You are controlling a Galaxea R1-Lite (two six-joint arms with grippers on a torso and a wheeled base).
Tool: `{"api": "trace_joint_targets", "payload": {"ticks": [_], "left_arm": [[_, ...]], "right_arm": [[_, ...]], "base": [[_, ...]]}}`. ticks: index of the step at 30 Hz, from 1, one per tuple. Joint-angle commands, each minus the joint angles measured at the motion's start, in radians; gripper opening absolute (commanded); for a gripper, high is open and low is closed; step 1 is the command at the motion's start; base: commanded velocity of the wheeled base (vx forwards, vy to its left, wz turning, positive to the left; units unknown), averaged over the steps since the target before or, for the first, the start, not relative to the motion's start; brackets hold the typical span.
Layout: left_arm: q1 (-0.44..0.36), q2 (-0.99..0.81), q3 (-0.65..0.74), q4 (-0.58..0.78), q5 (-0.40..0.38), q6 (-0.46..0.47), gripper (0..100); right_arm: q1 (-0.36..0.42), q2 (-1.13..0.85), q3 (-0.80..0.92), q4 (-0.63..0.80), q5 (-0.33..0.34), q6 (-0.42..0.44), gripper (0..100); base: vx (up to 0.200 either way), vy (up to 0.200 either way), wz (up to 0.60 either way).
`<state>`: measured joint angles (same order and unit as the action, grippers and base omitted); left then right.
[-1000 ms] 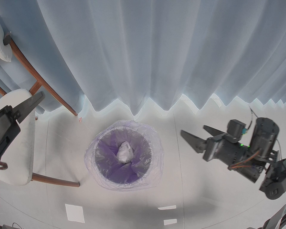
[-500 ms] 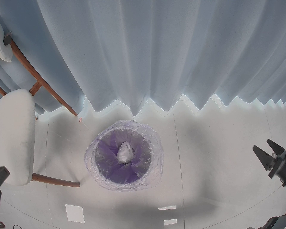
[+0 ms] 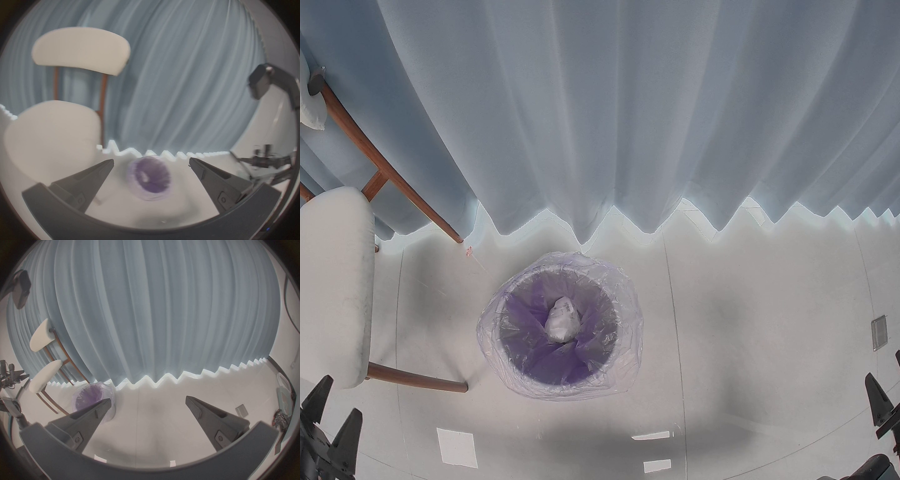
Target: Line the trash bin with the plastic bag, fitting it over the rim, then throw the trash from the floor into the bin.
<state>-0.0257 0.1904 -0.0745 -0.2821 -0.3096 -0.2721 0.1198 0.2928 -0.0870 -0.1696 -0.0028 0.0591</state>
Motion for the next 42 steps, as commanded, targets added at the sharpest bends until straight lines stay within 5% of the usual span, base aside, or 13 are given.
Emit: {"api": "trace_joint_targets", "payload": {"ticks": [1,3,6,8,11,15,16,17,20,24,42], "left_arm": [[0.02,-0.183,0.061,0.284,0.619,0.183,100],[0.017,-0.178,0.059,0.285,0.52,0.229,100],[0.02,-0.186,0.061,0.284,0.264,0.401,100],[0.023,-0.189,0.065,0.273,0.202,0.422,100],[0.021,-0.187,0.065,0.261,0.283,0.312,100],[0.023,-0.187,0.068,0.256,0.438,0.257,100],[0.023,-0.187,0.07,0.256,0.578,0.223,100],[0.021,-0.187,0.068,0.264,0.61,0.218,100],[0.02,-0.187,0.068,0.261,0.558,0.225,100],[0.02,-0.186,0.073,0.279,0.294,0.284,100],[0.02,-0.186,0.071,0.293,0.308,0.272,100]], "right_arm": [[-0.124,-0.291,0.087,0.17,-0.019,-0.058,100],[-0.124,-0.293,0.087,0.168,0.006,-0.09,100],[-0.123,-0.293,0.087,0.167,0.037,-0.099,100],[-0.123,-0.293,0.087,0.165,0.037,-0.091,100],[-0.123,-0.291,0.087,0.167,-0.049,-0.024,100],[-0.123,-0.291,0.087,0.168,-0.052,-0.022,100],[-0.123,-0.291,0.087,0.168,-0.051,-0.028,100],[-0.123,-0.291,0.087,0.168,-0.051,-0.038,100],[-0.123,-0.291,0.087,0.168,-0.025,-0.058,100],[-0.123,-0.293,0.087,0.167,0.014,-0.073,100],[-0.123,-0.293,0.087,0.167,-0.037,-0.035,100]], "base": [[0.0,0.0,0.0],[0.0,0.0,0.0],[0.0,0.0,0.0],[0.0,0.0,0.0],[0.0,0.0,0.0],[0.0,0.0,0.0],[0.0,0.0,0.0],[0.0,0.0,0.0],[0.0,0.0,0.0],[0.0,0.0,0.0],[0.0,0.0,0.0]]}}
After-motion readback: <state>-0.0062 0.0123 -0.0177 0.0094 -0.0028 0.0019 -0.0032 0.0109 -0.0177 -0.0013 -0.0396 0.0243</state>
